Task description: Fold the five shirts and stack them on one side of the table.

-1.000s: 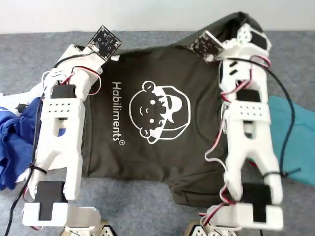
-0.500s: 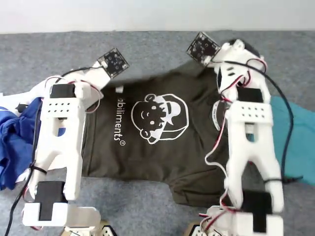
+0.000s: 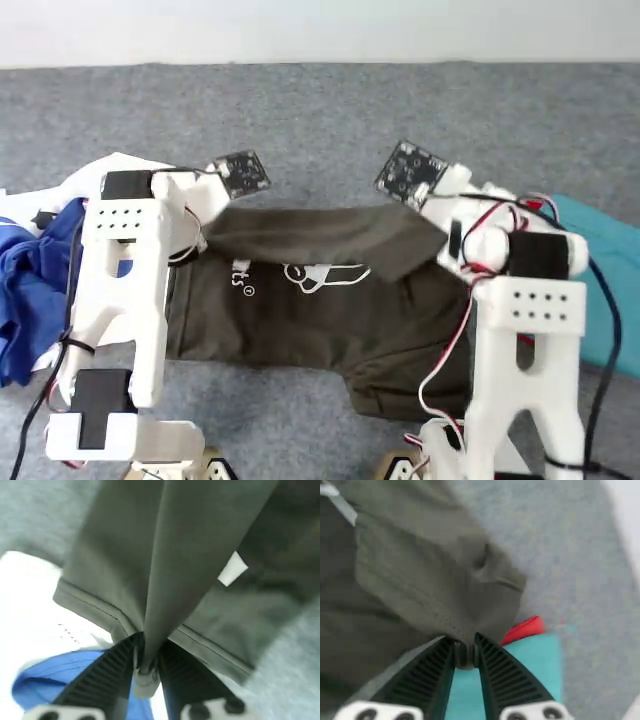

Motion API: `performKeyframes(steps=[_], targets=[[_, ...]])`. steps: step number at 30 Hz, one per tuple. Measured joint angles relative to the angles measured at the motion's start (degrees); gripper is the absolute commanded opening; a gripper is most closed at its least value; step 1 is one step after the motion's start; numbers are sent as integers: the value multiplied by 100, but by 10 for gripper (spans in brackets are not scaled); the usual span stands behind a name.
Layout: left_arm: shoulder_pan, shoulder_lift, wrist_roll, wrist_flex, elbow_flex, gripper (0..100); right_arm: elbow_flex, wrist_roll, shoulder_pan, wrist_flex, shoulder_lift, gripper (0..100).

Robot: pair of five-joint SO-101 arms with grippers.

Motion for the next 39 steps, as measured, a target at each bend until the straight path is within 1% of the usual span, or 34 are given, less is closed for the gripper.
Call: performKeyframes(steps=[6,8,15,21,26,37,39], targets=[[0,18,-536,730,0,14,0,0,0,1556,-334,9],[-62,26,-651,853,0,14,26,0,-9,1864,-440,9],[-202,26,-835,932,149,15,1116,-123,114,1908,-1292,9],[-202,26,-862,932,554,15,2233,-141,141,1908,-2251,9],[-202,26,-862,932,747,15,2927,-141,141,1908,-2690,9],[-202,26,-862,448,1565,17,3015,-141,141,1908,-2752,11],[-202,26,-862,431,1591,43,3015,-141,141,1908,-2752,15]])
